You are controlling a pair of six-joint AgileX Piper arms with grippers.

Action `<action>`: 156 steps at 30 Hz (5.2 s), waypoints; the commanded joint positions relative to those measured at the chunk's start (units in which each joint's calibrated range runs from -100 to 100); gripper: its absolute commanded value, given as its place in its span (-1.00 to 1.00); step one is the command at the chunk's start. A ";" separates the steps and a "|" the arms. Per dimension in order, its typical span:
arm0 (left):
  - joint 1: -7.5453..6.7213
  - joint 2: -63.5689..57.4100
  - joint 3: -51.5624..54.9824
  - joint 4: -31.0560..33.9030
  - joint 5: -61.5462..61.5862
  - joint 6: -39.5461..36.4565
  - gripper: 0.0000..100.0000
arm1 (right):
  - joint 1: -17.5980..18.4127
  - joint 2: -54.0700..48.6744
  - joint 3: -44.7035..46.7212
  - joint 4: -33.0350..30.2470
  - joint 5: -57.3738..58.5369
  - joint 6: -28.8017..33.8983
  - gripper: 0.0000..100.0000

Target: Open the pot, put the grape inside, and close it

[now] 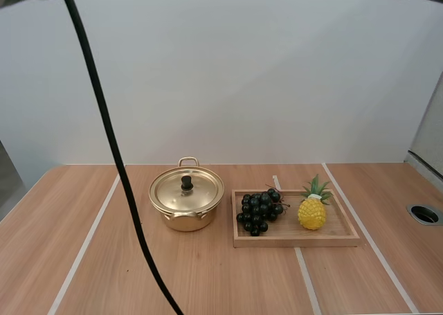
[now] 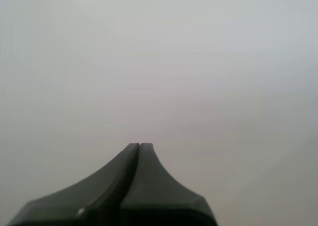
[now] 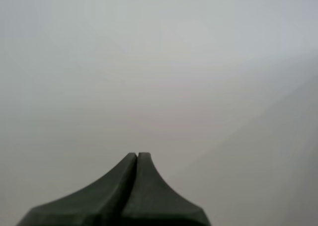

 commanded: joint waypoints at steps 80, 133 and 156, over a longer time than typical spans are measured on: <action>3.27 47.16 -3.39 -35.64 55.14 45.69 1.00 | -5.96 8.51 -4.97 6.43 30.68 -17.48 1.00; -3.12 68.63 -3.51 -13.34 39.33 32.14 1.00 | -5.96 8.51 -4.97 9.29 33.49 -18.61 1.00; -3.12 70.16 -3.51 -12.89 39.48 30.72 1.00 | -5.96 8.51 -4.97 9.41 33.74 -18.61 1.00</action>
